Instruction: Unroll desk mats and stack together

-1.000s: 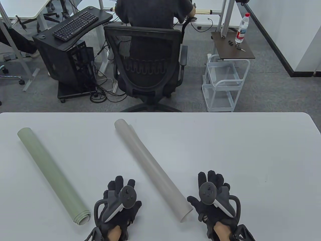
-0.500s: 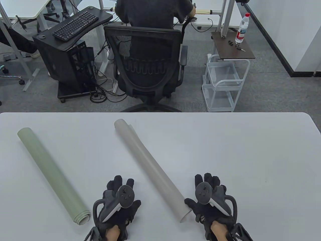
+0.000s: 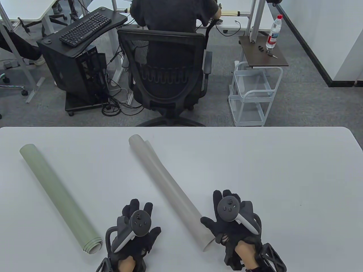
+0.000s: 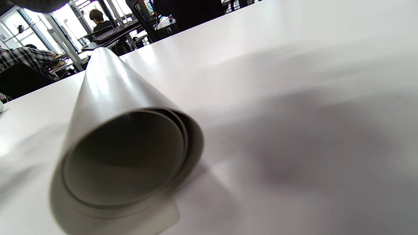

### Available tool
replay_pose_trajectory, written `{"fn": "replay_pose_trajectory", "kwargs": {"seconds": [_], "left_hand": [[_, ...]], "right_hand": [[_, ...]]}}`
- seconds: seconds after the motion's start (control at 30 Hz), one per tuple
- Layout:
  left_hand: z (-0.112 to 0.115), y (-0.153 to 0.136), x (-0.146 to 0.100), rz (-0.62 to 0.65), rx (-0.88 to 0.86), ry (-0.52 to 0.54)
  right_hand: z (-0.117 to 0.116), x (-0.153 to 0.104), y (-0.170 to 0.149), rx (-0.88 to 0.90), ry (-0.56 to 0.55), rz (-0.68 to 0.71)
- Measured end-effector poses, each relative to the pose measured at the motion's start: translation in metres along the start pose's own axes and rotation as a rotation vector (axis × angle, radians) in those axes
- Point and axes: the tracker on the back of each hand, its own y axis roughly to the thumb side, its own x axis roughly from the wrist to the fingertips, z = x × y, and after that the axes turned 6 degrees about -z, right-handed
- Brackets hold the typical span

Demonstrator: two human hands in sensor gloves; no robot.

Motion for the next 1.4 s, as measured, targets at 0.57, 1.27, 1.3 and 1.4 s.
{"fn": "replay_pose_trajectory", "kwargs": {"seconds": [0.57, 1.27, 1.3, 1.4], "left_hand": [[0.006, 0.003, 0.003, -0.002, 0.015, -0.042], [0.008, 0.006, 0.004, -0.007, 0.069, -0.06], [0.008, 0.006, 0.004, -0.008, 0.064, -0.059], [0.005, 0.003, 0.003, -0.012, 0.054, -0.044]], "right_hand": [[-0.011, 0.104, 0.121, -0.123, 0.277, -0.091], [-0.05, 0.134, 0.158, -0.403, 0.126, -0.25], [-0.048, 0.134, 0.159, -0.413, 0.121, -0.248], [-0.041, 0.133, 0.162, -0.418, 0.096, -0.24]]}}
